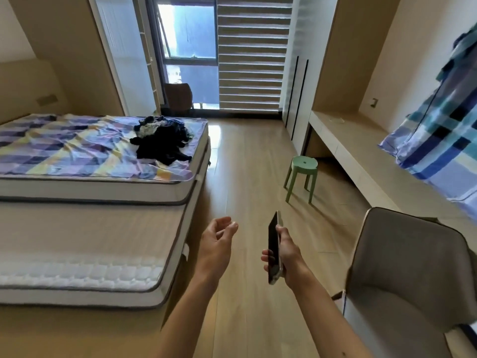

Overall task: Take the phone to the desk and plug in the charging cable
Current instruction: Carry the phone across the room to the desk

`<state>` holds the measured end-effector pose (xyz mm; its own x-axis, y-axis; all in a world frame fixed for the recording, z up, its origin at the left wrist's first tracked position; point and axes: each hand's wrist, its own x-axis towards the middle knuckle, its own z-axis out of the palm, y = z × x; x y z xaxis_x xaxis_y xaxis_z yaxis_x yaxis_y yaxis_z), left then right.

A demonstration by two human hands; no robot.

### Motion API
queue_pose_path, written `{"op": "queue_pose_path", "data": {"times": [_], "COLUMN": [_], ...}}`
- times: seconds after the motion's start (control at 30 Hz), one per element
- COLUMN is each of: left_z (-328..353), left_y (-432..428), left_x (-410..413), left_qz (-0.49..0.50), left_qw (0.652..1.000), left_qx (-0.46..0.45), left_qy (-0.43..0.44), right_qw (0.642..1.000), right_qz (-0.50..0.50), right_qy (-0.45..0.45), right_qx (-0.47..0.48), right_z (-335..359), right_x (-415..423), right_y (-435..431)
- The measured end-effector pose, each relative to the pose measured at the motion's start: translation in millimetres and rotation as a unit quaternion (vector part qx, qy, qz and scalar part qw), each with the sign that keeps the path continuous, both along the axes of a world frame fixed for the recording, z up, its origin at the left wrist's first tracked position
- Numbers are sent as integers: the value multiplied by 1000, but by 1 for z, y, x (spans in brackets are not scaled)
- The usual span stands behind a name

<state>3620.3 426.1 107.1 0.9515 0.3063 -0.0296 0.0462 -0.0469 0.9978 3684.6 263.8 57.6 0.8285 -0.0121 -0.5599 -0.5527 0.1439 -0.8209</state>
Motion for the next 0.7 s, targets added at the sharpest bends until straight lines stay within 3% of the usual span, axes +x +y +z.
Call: {"op": "queue_pose_path", "data": {"times": [0.43,0.7], "left_z": [-27,-13], "left_y": [-8,-30], "left_x": [388,603], "left_qz": [-47,-108], "left_qw": [999,994], "left_qx": [-13,4], "left_qy": [4,4], "right_qw": [997,994], "right_qz": [-67,-104], "right_qy": [14,15], "right_qx": [-47,-22], "right_z": [-15,3], "right_x": [358,561], "right_y": [-12,-35]}}
